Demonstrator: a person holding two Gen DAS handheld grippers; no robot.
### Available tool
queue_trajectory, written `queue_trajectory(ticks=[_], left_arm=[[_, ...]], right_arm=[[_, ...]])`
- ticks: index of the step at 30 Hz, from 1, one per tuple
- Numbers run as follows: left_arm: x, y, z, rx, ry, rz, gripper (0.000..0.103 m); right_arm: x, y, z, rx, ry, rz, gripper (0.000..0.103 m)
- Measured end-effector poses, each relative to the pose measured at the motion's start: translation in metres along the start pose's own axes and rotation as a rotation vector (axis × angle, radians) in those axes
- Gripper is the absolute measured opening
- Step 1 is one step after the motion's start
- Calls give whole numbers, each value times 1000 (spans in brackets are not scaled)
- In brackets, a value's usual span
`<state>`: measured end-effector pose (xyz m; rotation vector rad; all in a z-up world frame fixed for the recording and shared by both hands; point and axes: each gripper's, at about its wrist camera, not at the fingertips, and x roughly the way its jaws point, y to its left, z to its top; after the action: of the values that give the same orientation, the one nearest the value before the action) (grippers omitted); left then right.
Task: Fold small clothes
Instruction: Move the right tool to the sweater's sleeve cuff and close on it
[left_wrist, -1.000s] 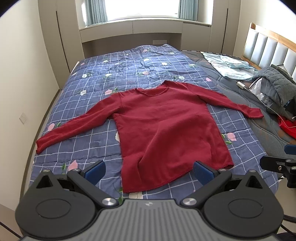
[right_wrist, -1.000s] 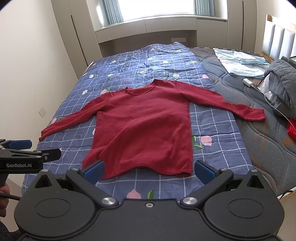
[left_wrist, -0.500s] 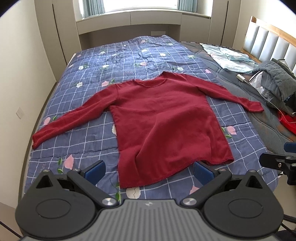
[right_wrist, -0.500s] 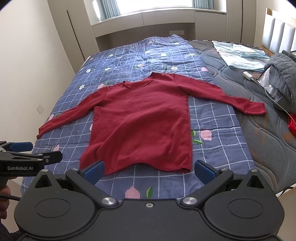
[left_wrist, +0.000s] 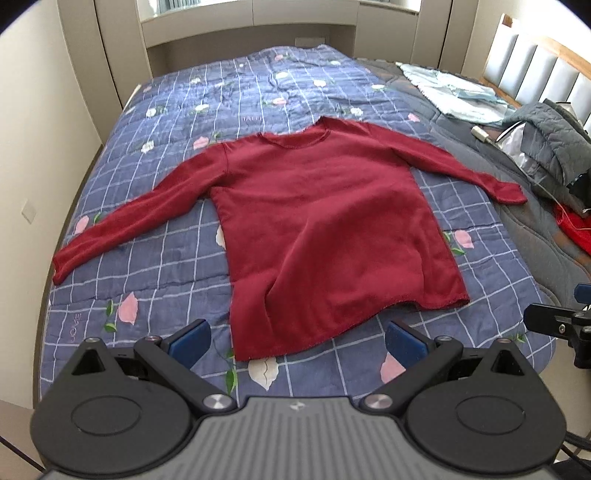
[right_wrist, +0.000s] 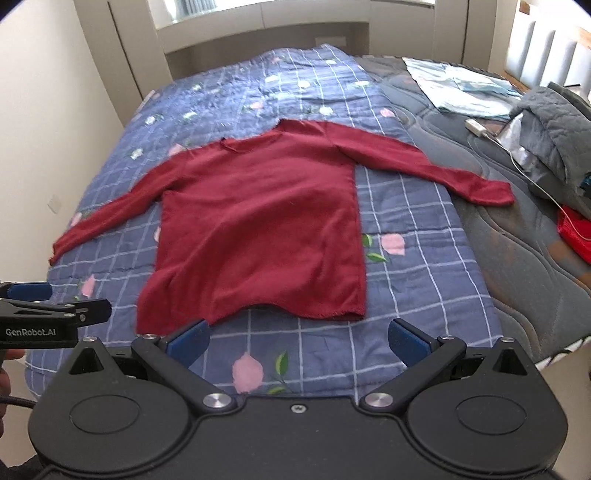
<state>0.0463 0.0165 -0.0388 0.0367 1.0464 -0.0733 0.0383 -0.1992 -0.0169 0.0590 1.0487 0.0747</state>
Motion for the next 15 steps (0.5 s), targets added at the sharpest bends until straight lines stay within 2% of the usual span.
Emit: queue_trajectory(ticks=[8,12,15], left_arm=[[26,3,10,-8,96,12,103],[43,2,29,-24,124,36,103],[58,-4,51,-14,125,85,103]], right_arm=[[24,-4,19,34,32,-31,103],[46,-16,38,72,22,-35,103],[69,-31,57,102,26,-49,103]])
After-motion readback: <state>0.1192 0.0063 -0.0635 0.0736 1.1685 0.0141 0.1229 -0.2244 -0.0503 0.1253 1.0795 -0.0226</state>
